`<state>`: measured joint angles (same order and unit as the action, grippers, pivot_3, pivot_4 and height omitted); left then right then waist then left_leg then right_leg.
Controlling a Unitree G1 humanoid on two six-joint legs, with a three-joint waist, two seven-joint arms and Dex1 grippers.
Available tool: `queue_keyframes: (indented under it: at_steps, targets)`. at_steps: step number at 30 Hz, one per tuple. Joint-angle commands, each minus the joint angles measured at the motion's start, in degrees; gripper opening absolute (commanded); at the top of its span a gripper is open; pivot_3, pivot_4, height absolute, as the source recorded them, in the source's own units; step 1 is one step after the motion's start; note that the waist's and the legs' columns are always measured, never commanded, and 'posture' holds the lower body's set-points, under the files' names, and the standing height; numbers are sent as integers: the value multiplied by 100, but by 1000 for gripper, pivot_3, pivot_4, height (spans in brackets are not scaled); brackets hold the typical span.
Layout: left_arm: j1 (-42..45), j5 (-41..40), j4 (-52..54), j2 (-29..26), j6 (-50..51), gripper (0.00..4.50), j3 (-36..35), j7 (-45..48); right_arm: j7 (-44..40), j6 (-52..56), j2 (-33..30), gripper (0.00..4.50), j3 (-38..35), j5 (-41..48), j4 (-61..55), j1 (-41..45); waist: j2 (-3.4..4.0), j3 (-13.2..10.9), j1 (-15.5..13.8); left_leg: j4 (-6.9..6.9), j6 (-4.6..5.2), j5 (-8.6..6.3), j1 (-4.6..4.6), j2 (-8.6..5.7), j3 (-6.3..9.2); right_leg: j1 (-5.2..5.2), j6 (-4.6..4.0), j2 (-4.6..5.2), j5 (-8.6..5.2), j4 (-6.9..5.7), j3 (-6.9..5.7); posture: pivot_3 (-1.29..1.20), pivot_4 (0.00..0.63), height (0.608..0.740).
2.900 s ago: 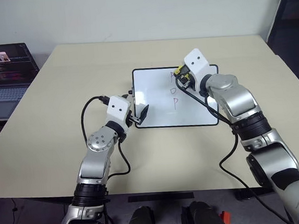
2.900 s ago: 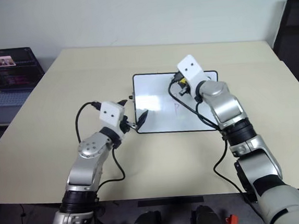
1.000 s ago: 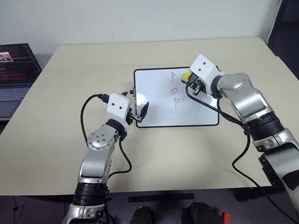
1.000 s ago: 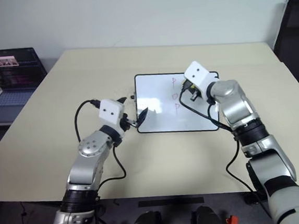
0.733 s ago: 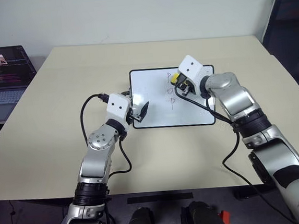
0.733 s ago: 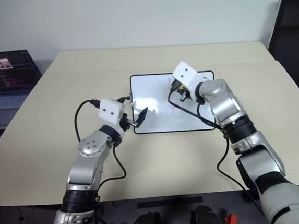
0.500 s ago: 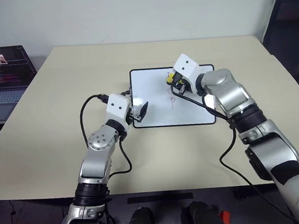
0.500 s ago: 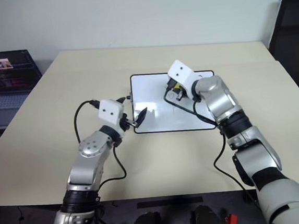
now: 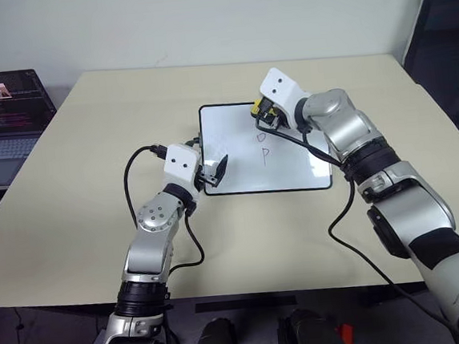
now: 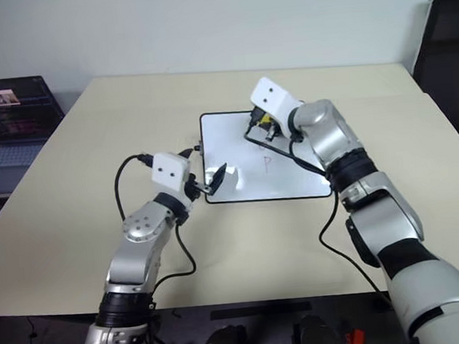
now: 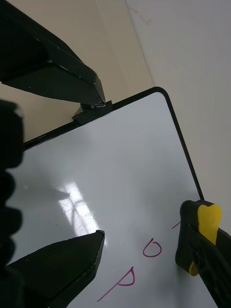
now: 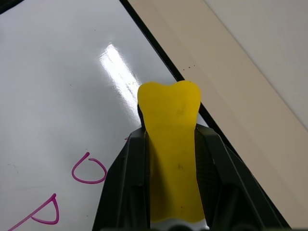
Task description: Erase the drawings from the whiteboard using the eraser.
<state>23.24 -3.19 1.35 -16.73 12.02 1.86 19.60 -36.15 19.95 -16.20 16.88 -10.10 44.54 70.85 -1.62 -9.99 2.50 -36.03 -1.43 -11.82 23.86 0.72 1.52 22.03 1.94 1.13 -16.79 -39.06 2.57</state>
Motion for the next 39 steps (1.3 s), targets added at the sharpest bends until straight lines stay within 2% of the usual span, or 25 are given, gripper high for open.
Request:
queue_keyframes:
  at_steps: [1,11,21,39]
  targets:
    - [154,8,27,-40,-153,4500,-71,20,48,-88,37,941,-102,-27,-63,126,0,0,3,0,0,0,0,1,0,0,0,0,0,0,0,0,150,740]
    - [286,10,-132,-92,-223,4500,-84,47,-563,514,-397,941,75,-77,-1113,-705,0,0,-48,1,0,0,3,-3,3,0,0,0,0,3,-3,0,150,740]
    - [278,2,-180,-106,-273,4500,-82,42,-754,744,-595,941,44,-130,-1333,-846,0,0,-71,-1,0,0,2,-5,4,-2,0,0,0,3,-5,0,150,740]
    - [333,16,-285,15,-374,4500,12,74,-316,171,-453,941,-85,-136,-376,32,0,-1,-79,0,0,0,3,-6,2,0,0,0,0,4,-4,0,150,740]
